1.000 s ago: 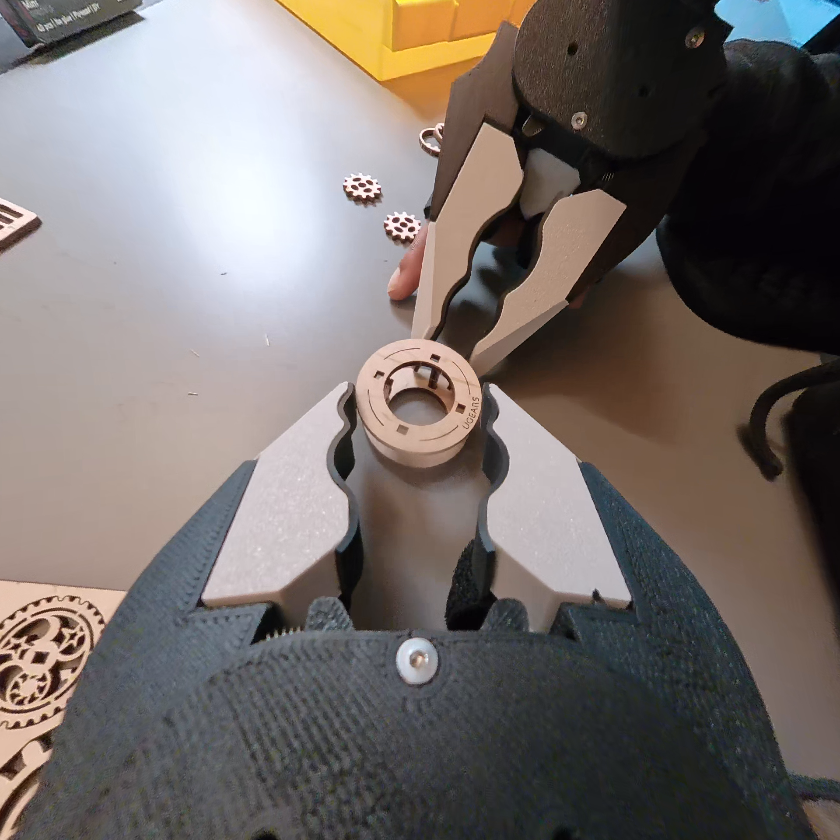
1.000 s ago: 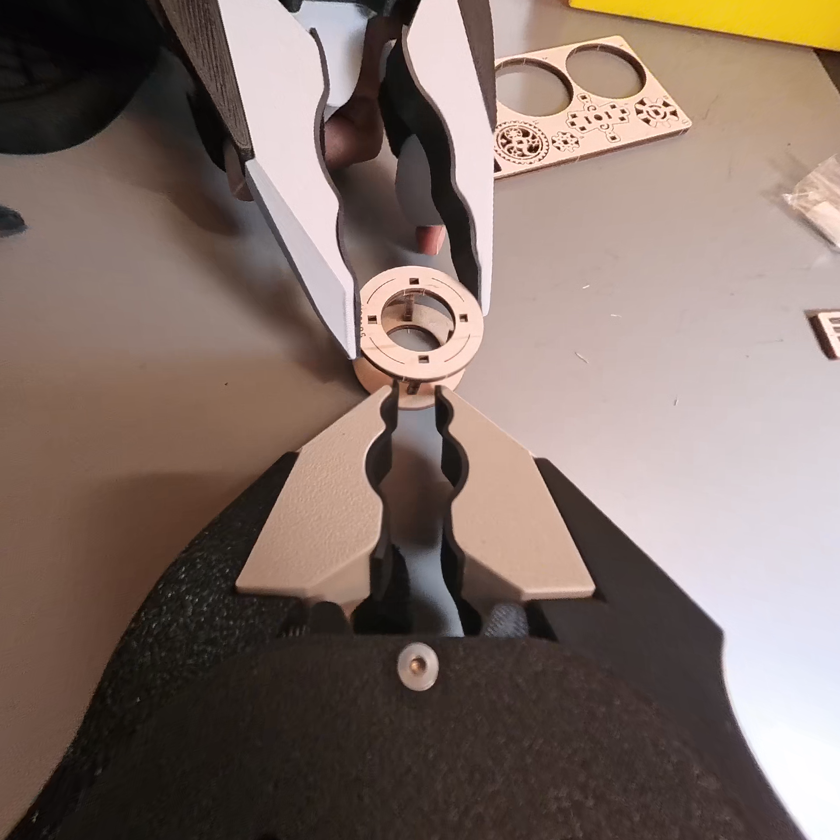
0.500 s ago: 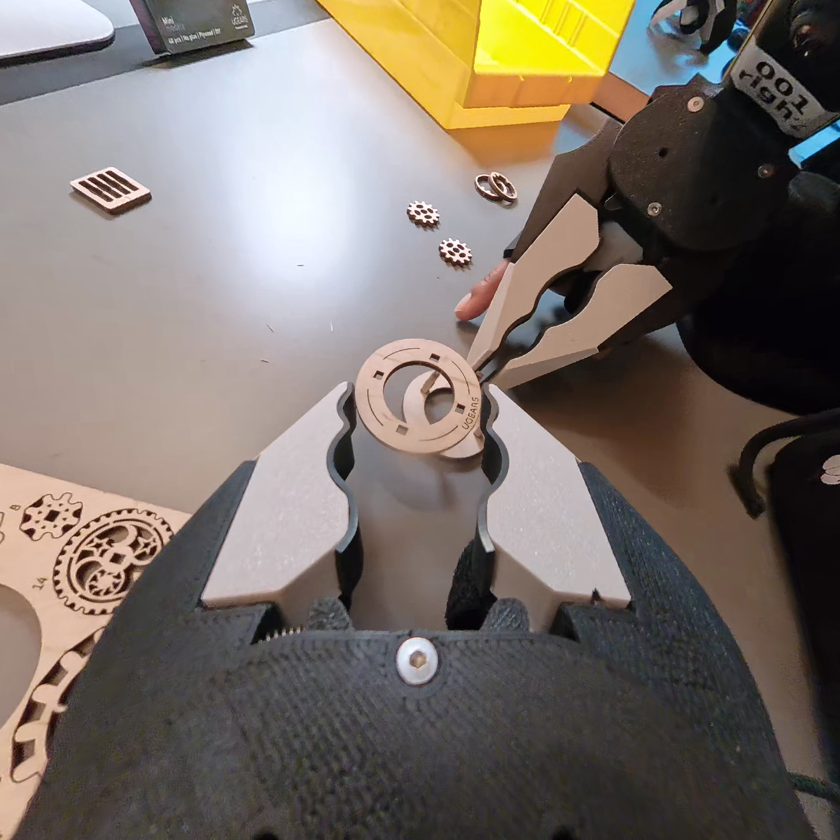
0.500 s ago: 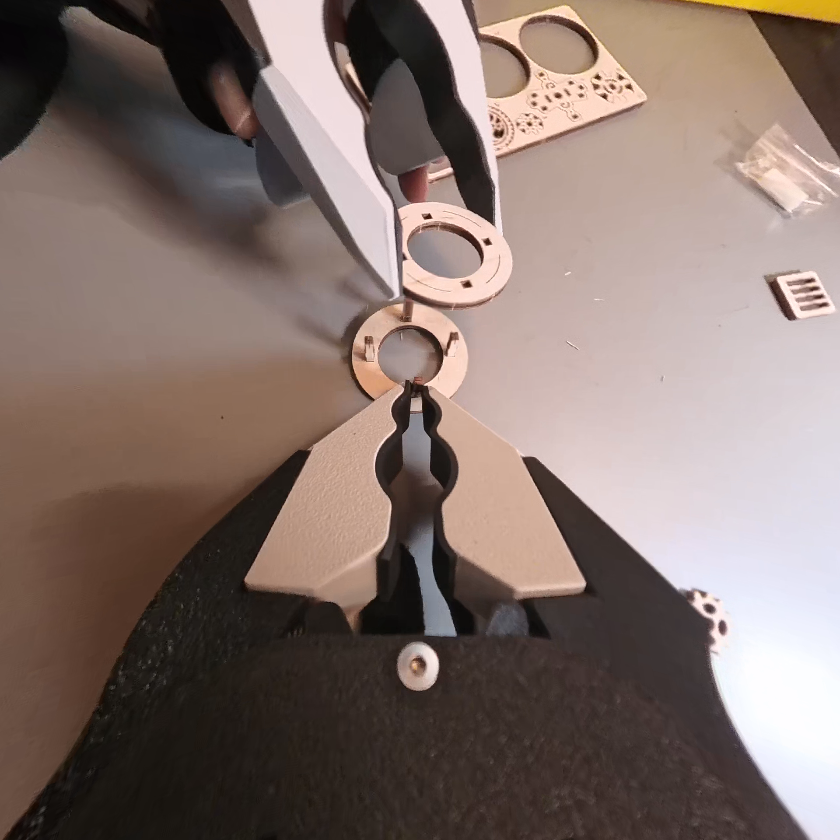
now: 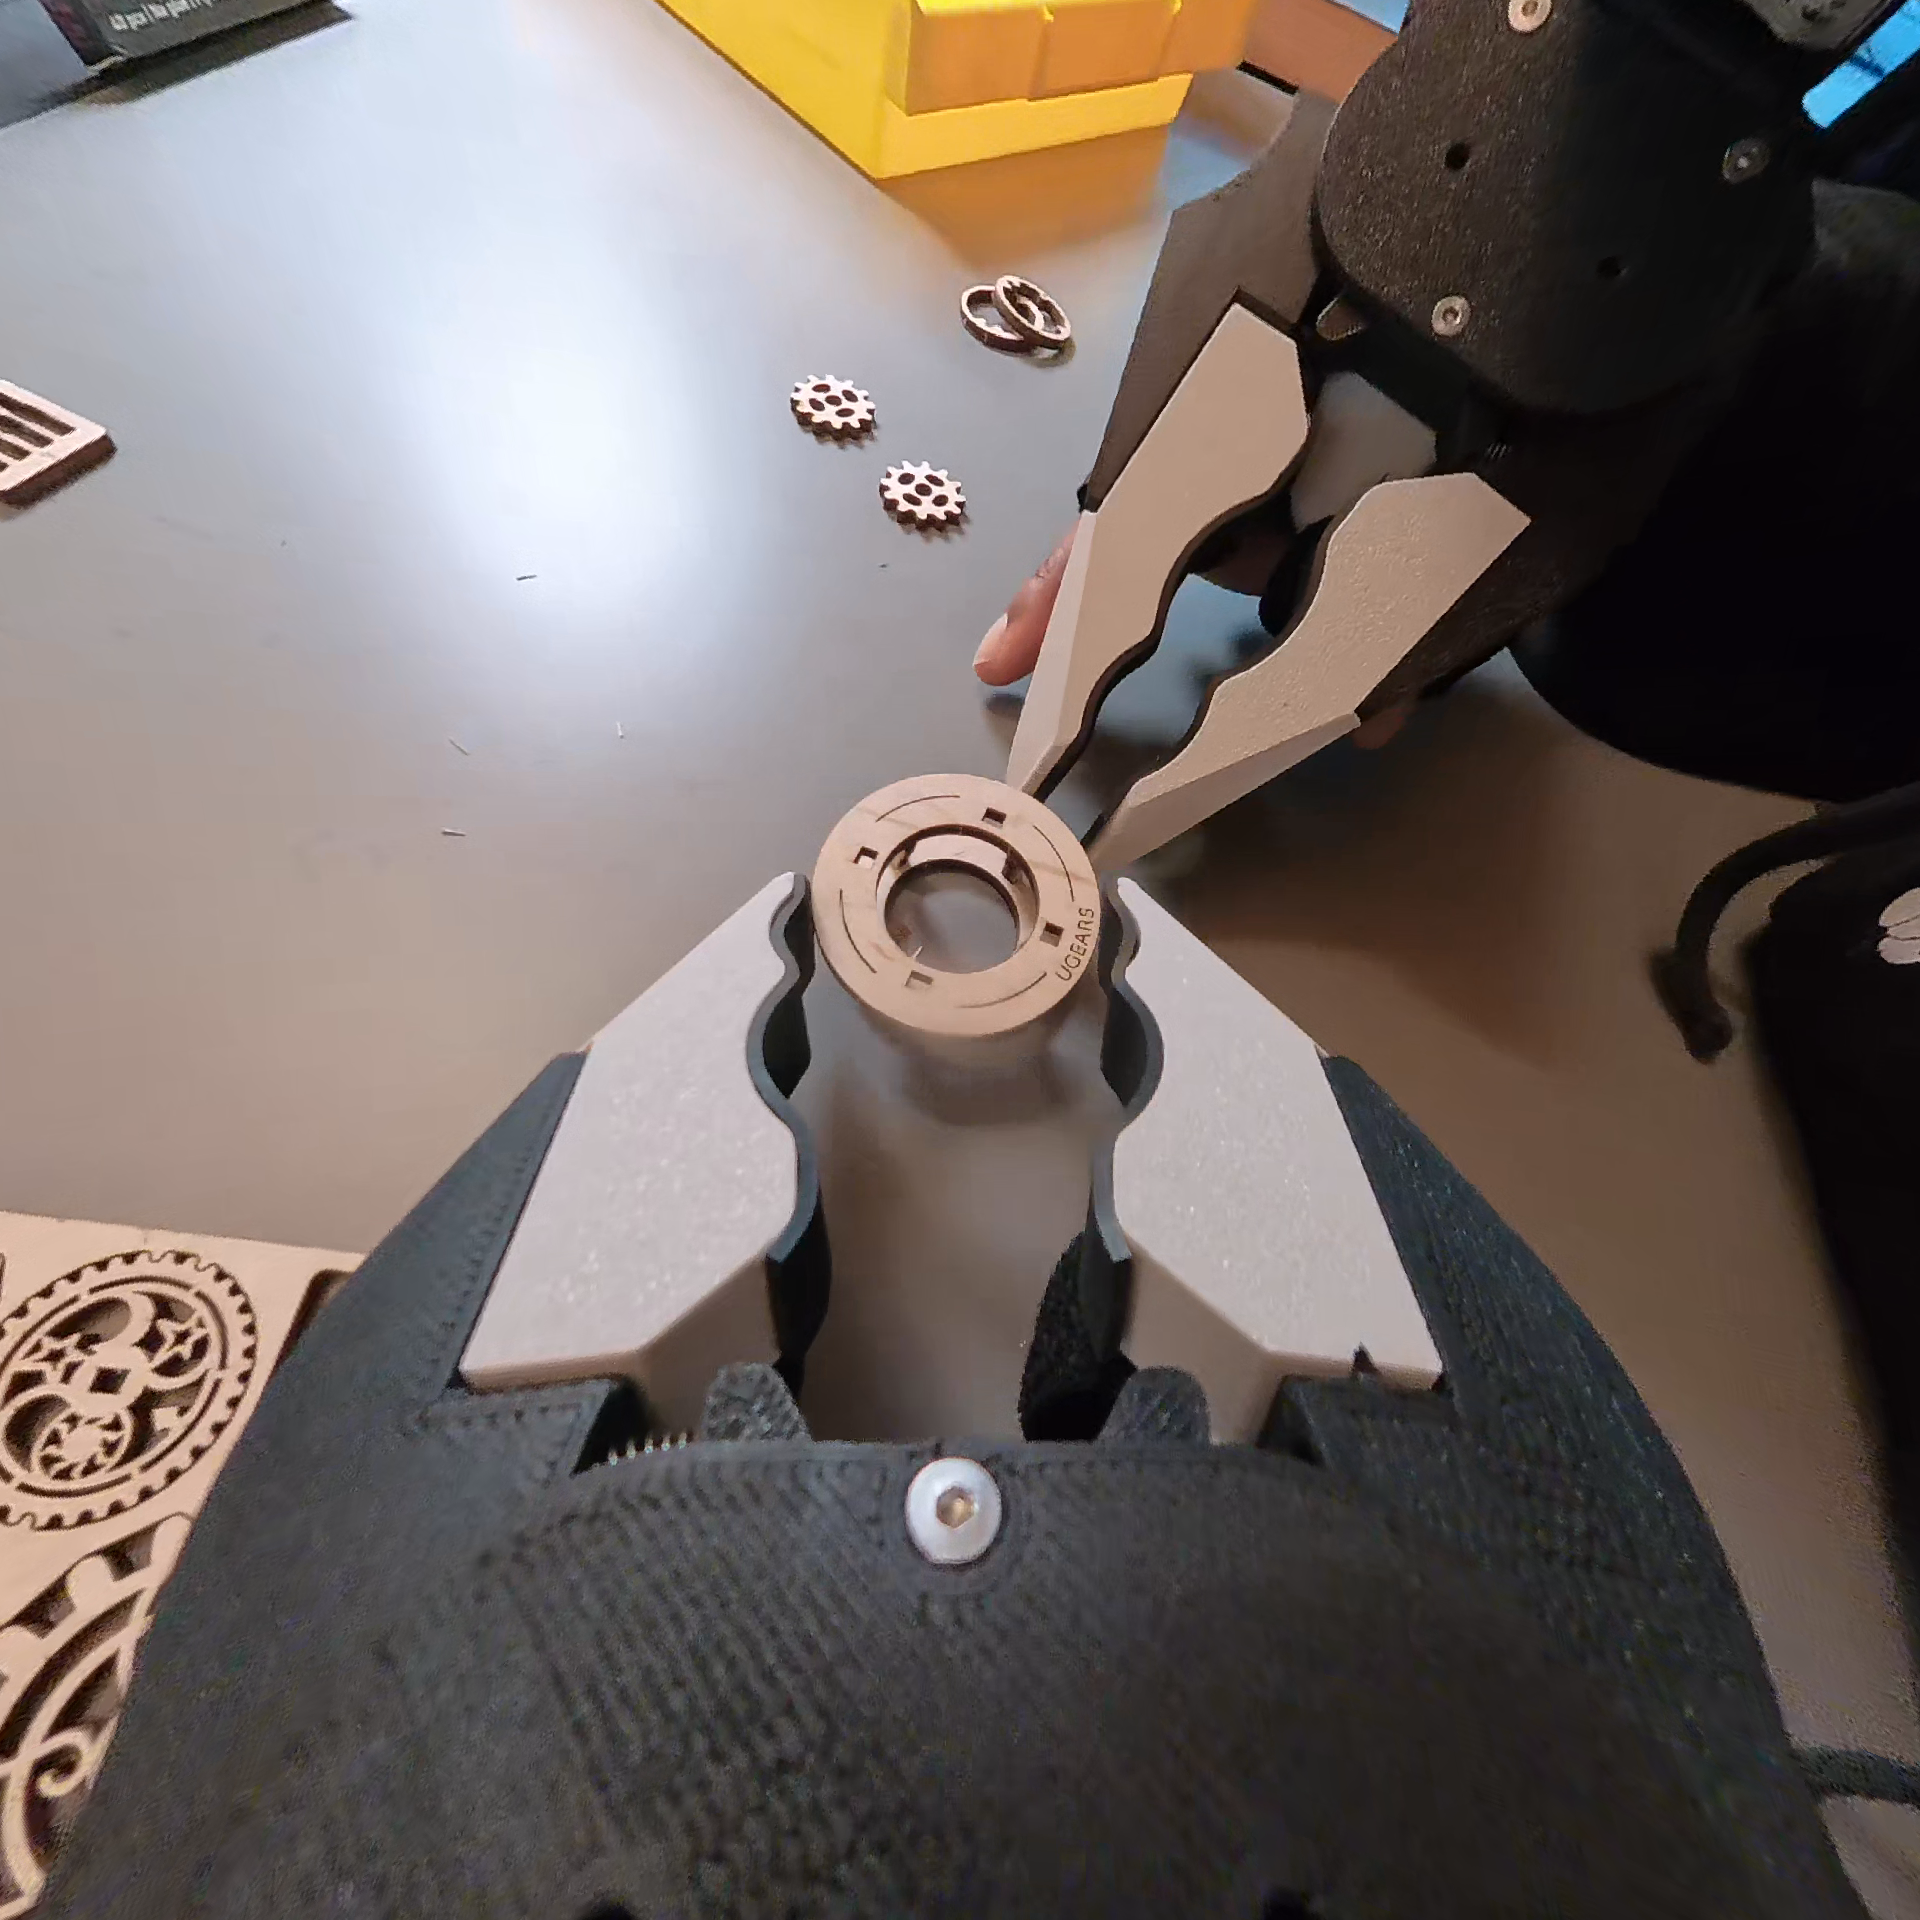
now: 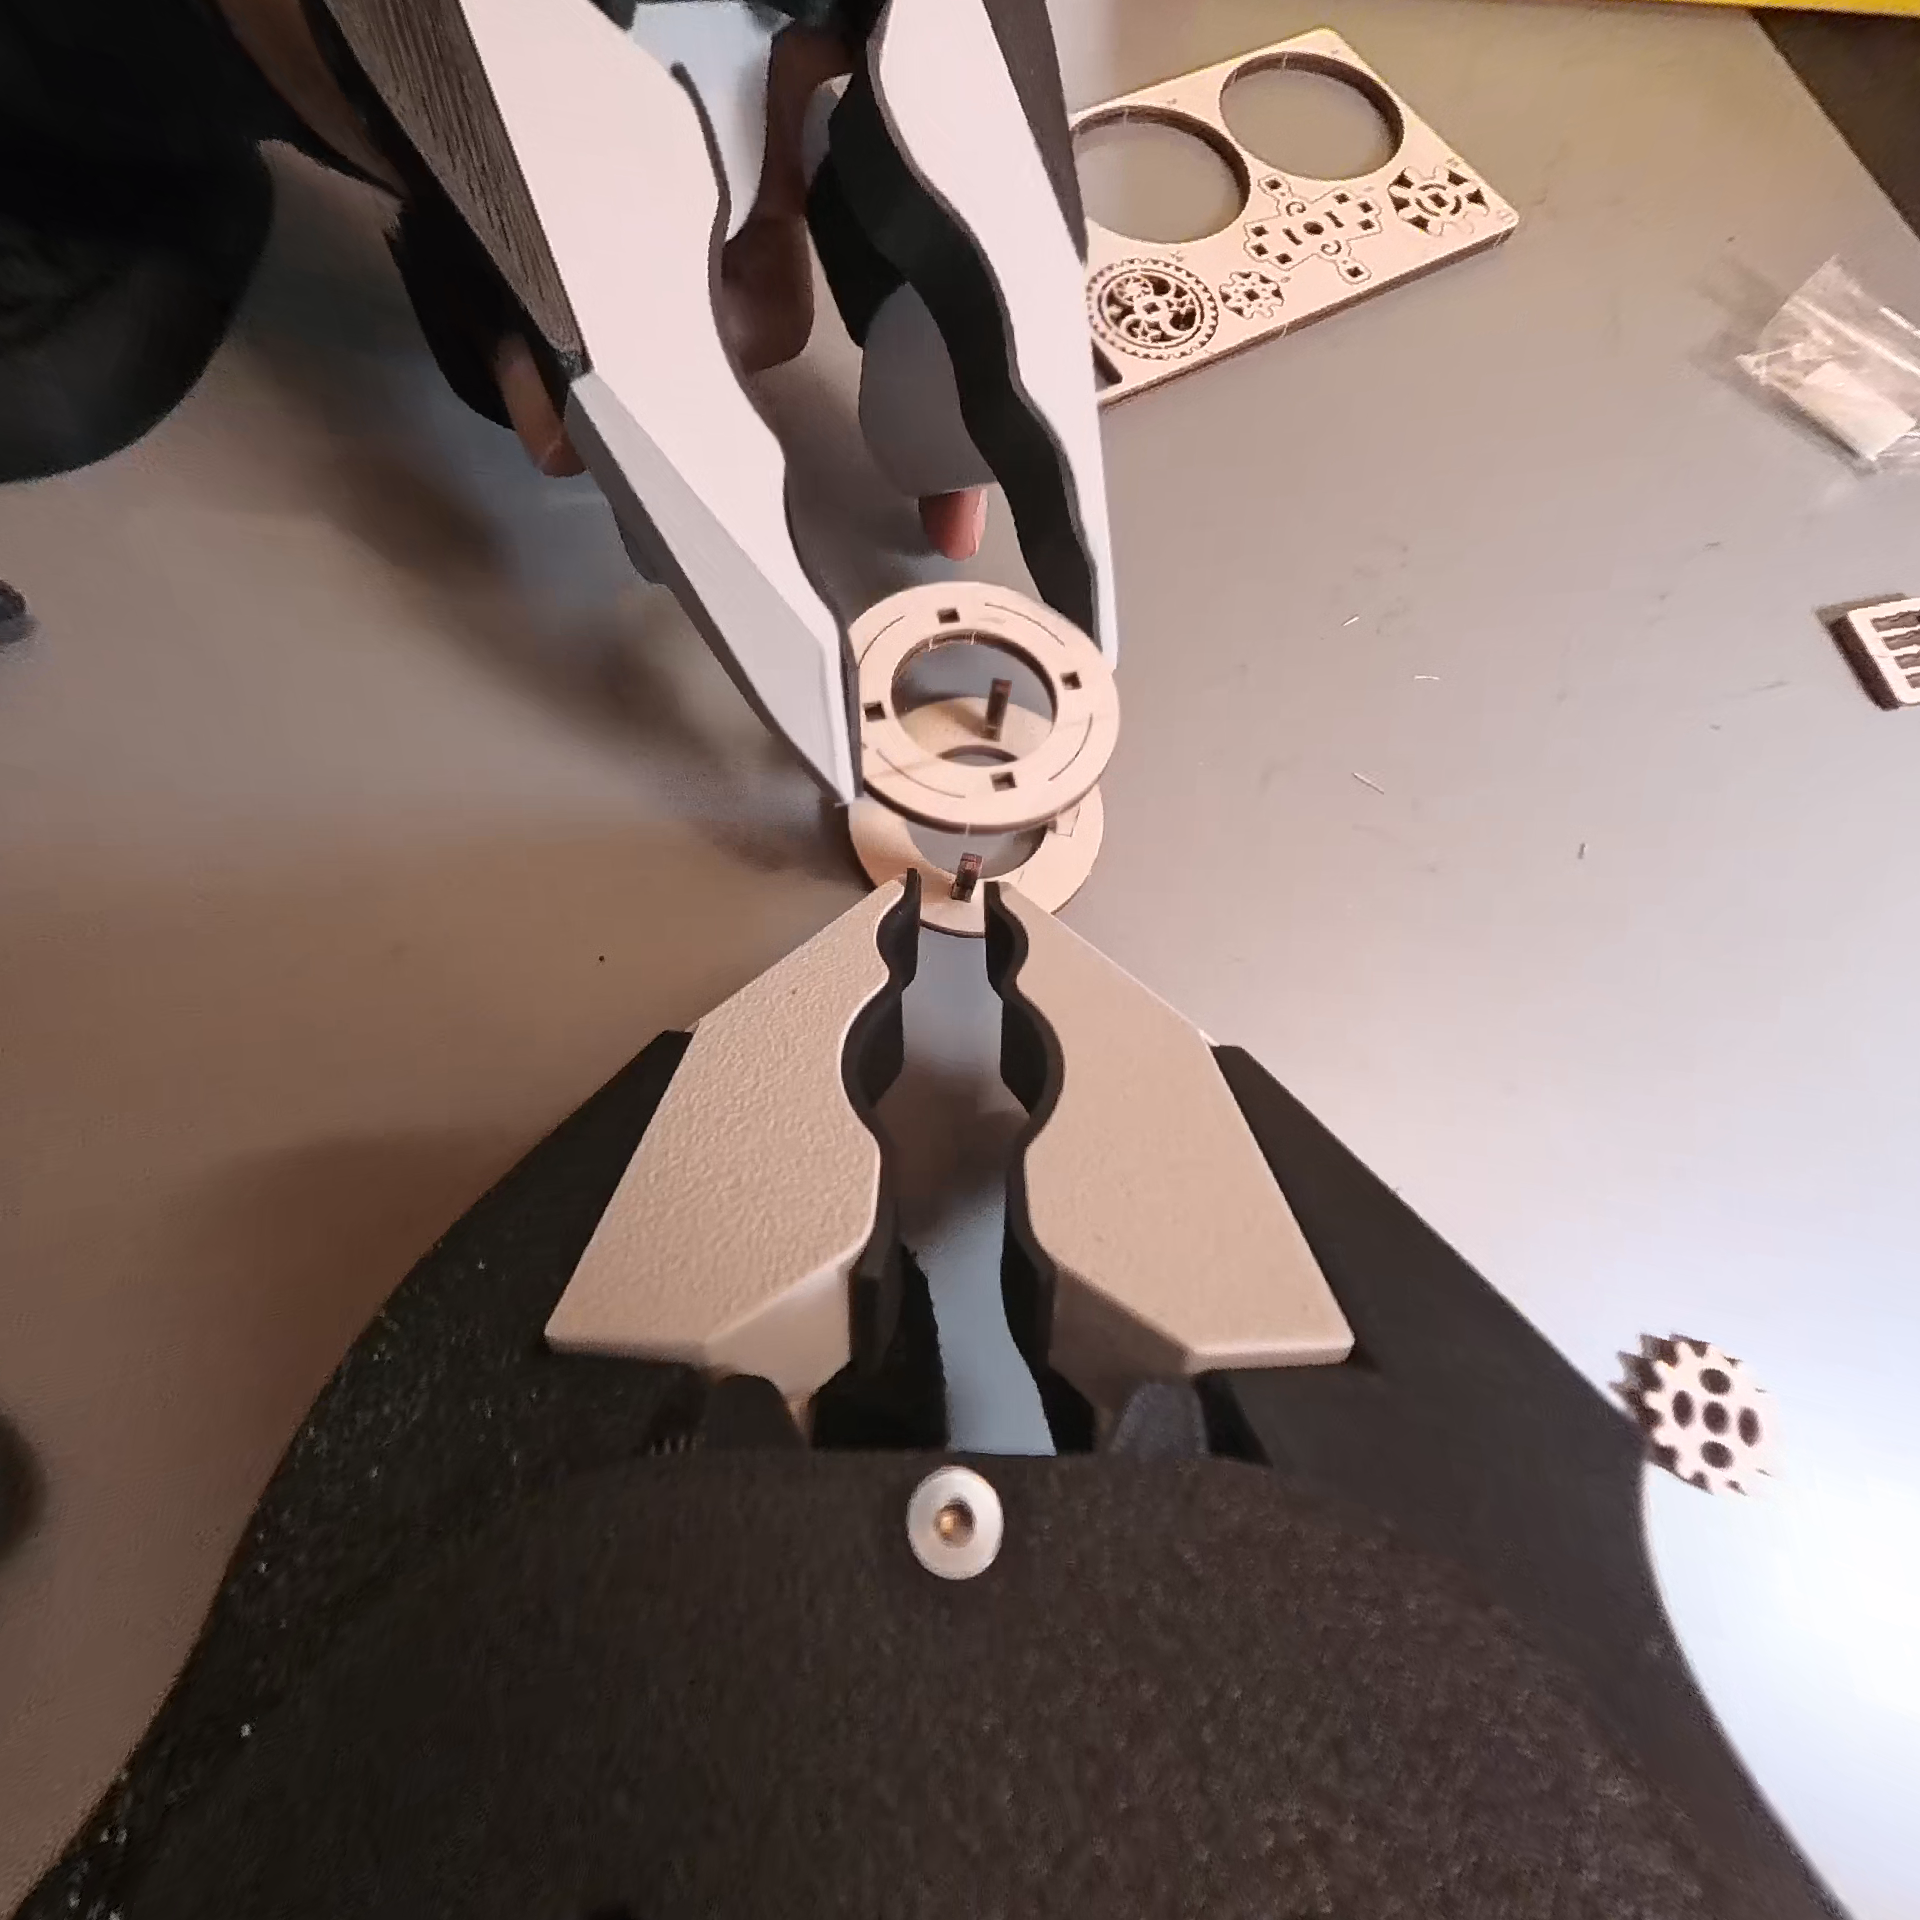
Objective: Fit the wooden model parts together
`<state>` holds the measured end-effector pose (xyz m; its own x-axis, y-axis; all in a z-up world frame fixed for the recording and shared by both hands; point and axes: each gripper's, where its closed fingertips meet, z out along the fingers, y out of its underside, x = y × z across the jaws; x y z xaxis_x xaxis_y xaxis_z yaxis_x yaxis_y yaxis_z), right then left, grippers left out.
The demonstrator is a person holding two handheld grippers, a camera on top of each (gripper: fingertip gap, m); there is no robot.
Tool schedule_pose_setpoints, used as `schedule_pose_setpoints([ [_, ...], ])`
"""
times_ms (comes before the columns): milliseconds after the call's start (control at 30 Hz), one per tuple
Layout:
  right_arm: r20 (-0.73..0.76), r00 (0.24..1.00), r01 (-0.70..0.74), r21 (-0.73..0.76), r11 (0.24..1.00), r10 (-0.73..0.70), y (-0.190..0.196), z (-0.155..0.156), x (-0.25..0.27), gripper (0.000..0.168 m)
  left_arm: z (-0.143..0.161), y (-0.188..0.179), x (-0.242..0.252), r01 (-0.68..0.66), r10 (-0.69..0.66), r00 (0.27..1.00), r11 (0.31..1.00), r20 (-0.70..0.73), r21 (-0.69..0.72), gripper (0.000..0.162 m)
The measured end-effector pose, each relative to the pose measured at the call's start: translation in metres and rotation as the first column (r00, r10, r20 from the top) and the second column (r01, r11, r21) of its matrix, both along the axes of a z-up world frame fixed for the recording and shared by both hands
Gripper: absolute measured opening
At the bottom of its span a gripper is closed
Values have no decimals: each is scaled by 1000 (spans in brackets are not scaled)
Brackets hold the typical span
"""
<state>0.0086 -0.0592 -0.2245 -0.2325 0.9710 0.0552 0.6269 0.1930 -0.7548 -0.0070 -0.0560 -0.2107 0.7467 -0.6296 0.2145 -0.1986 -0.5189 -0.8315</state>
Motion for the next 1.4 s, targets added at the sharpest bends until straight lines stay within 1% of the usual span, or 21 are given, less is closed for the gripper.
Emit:
schedule_pose_setpoints([
  [33, -1, 1000, -4, -4, 1000, 4, 0, 0, 0, 10, -1, -1, 2, 7, -7, 1000, 1000, -3, 0, 55],
  [400, -11, 1000, -3, -3, 1000, 3, 2, -1, 0, 11, -2, 0, 6, 23, -22, 999, 1000, -34, 14, 55],
  [800, -16, 1000, -5, 20, 1000, 5, 3, -3, -1, 3, -4, 1, 6, 27, -27, 999, 1000, -39, 3, 55],
  [867, -14, 1000, -16, 25, 1000, 17, 4, -2, 1, 7, -1, 2, 5, 20, -20, 1000, 1000, -23, 17, 55],
  [933, -38, 998, -40, 40, 998, 42, 5, 6, 3, 13, 4, 1, 5, 15, -15, 999, 1000, 39, -7, 55],
  [1000, -95, 992, -73, 83, 994, 81, 7, 20, 5, 22, 14, 0, 5, 24, -15, 988, 998, 155, -54, 54],
  [1100, -183, 968, -130, 224, 966, 172, 6, 40, 7, 34, 33, -5, 9, 95, -40, 937, 985, 348, -141, 54],
  [1167, -229, 950, -132, 317, 939, 211, 4, 50, 2, 37, 36, -8, 11, 135, -42, 912, 970, 408, -202, 54],
  [1233, -251, 932, -160, 367, 917, 263, -6, 56, -1, 32, 35, -13, 16, 175, -57, 900, 955, 432, -239, 54],
  [1300, -277, 918, -165, 382, 909, 283, -13, 59, -4, 12, 37, -18, 22, 206, -67, 885, 944, 460, -259, 54],
  [1333, -285, 918, -160, 366, 917, 274, -13, 60, -5, 10, 37, -20, 23, 214, -69, 882, 940, 466, -265, 55],
  [1367, -288, 930, -137, 304, 943, 228, -9, 61, -4, 1, 39, -19, 22, 210, -66, 876, 944, 477, -254, 56],
  [1400, -296, 944, -96, 182, 979, 148, -2, 62, -4, 0, 45, -18, 20, 202, -69, 868, 954, 492, -222, 59],
])
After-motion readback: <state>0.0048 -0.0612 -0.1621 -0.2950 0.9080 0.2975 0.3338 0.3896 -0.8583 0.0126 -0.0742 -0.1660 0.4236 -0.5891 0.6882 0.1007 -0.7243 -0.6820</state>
